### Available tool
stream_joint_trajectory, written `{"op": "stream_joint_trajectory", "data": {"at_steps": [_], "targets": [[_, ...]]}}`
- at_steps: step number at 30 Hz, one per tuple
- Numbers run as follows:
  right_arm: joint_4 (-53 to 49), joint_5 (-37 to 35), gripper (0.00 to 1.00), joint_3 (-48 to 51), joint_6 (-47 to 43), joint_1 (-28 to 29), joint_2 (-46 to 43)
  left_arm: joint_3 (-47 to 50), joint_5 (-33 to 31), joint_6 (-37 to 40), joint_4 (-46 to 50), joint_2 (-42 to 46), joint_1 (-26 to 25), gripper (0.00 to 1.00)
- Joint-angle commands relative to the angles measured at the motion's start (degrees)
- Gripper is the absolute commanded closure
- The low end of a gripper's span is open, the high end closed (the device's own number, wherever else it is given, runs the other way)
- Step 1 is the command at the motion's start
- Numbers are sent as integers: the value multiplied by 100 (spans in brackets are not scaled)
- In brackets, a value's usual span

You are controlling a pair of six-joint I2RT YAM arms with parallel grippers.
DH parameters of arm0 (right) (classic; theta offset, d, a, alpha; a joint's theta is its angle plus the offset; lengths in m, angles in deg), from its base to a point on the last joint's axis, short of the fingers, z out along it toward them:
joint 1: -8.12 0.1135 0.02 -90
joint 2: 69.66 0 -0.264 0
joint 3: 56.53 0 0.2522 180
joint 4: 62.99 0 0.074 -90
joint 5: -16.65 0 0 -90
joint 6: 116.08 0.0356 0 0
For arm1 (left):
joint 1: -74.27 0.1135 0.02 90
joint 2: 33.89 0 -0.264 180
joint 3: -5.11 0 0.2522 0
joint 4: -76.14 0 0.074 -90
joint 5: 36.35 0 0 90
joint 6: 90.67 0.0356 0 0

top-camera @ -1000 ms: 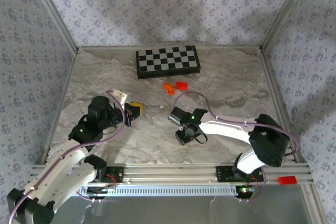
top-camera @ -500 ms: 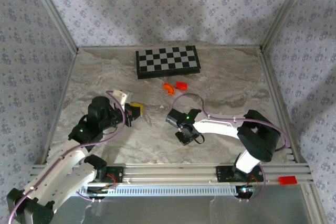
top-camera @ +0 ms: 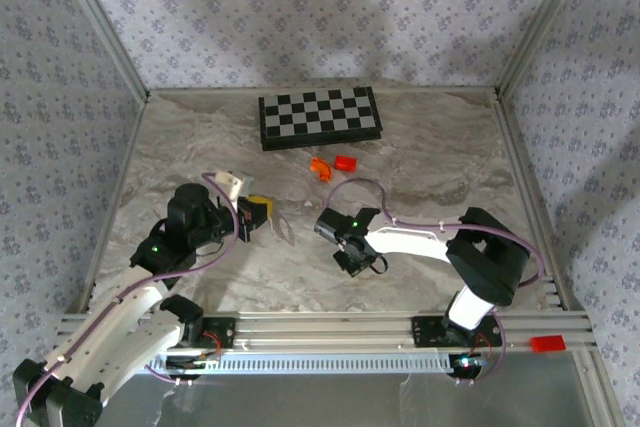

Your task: Put the keys on the keyring

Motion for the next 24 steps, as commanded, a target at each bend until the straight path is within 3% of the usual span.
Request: {"op": "stream_joint_trajectory", "data": {"at_steps": [1, 14, 24], "targets": [[-168, -187, 82, -107, -11, -32, -39, -32, 116, 52, -213, 85, -52, 100], [-207, -249, 93, -63, -12, -50, -290, -87, 144, 61, -211, 52, -45, 100], [98, 332, 96, 343, 21, -274, -889, -179, 191, 62, -232, -44, -47, 100]]}}
